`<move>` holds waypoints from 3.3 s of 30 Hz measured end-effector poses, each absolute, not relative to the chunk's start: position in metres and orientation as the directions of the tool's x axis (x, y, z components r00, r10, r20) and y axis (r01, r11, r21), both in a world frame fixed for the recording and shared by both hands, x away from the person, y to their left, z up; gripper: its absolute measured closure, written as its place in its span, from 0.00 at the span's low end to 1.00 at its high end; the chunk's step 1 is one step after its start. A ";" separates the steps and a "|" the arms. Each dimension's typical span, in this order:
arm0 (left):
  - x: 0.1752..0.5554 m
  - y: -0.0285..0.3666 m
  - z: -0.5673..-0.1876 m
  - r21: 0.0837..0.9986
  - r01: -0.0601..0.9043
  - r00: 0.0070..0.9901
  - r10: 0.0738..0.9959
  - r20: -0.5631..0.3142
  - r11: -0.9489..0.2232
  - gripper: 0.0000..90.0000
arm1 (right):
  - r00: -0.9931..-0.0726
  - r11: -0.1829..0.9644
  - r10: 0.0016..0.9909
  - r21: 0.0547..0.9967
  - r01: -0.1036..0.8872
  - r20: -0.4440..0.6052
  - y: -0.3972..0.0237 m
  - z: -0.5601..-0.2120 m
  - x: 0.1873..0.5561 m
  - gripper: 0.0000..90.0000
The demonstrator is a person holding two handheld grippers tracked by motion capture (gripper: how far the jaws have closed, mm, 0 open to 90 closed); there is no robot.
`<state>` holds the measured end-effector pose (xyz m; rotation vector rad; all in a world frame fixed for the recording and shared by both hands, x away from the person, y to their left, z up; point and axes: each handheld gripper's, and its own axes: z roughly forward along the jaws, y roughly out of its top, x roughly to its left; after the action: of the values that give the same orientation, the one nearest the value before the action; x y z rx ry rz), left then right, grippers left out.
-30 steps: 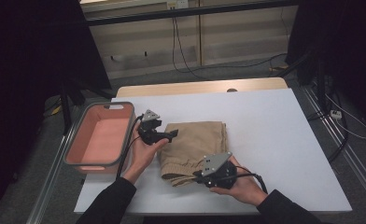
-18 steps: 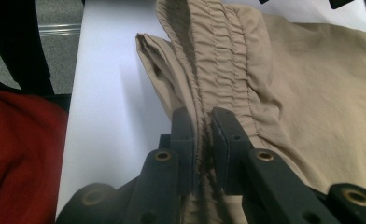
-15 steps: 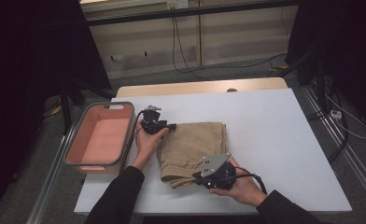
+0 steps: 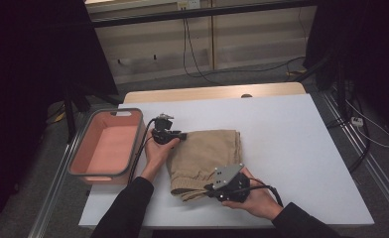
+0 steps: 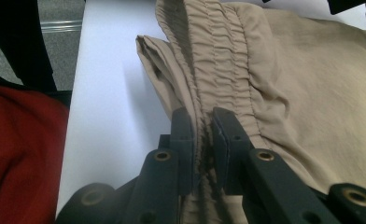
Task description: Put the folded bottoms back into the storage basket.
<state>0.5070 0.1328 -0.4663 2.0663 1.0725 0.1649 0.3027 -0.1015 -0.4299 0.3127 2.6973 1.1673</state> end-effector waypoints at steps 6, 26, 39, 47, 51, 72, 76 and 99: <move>0.505 0.132 -0.466 0.680 0.658 0.639 0.717 -0.278 -0.323 0.91 | -0.961 0.666 0.265 0.736 0.121 -0.082 -0.101 -0.430 0.303 0.88; 0.498 0.132 -0.445 0.746 0.601 0.654 0.714 -0.252 -0.287 0.95 | -0.954 0.620 0.288 0.774 0.123 -0.078 -0.105 -0.423 0.302 0.89; 0.492 0.136 -0.422 0.800 0.544 0.687 0.681 -0.253 -0.252 0.95 | -0.953 0.595 0.296 0.794 0.124 -0.072 -0.106 -0.420 0.302 0.89; 0.491 0.141 -0.413 0.823 0.519 0.701 0.666 -0.253 -0.233 0.95 | -0.952 0.577 0.298 0.808 0.118 -0.074 -0.103 -0.416 0.303 0.89; 0.491 0.144 -0.408 0.833 0.506 0.705 0.663 -0.252 -0.222 0.95 | -0.950 0.568 0.302 0.815 0.117 -0.074 -0.102 -0.416 0.303 0.89; 0.488 0.162 -0.377 0.881 0.436 0.714 0.667 -0.213 -0.185 0.95 | -0.949 0.519 0.302 0.850 0.087 -0.087 -0.090 -0.401 0.312 0.89; 0.487 0.162 -0.370 0.886 0.422 0.715 0.672 -0.193 -0.194 0.96 | -0.952 0.511 0.294 0.856 0.077 -0.089 -0.089 -0.398 0.315 0.89; 0.489 0.194 -0.344 0.911 0.387 0.679 0.714 -0.174 -0.145 0.96 | -0.958 0.464 0.274 0.884 0.056 -0.083 -0.063 -0.385 0.330 0.89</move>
<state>0.4889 0.1937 -0.3442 1.7634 0.8825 0.3613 0.3297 -0.0625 -0.3850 0.2863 2.4993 1.4963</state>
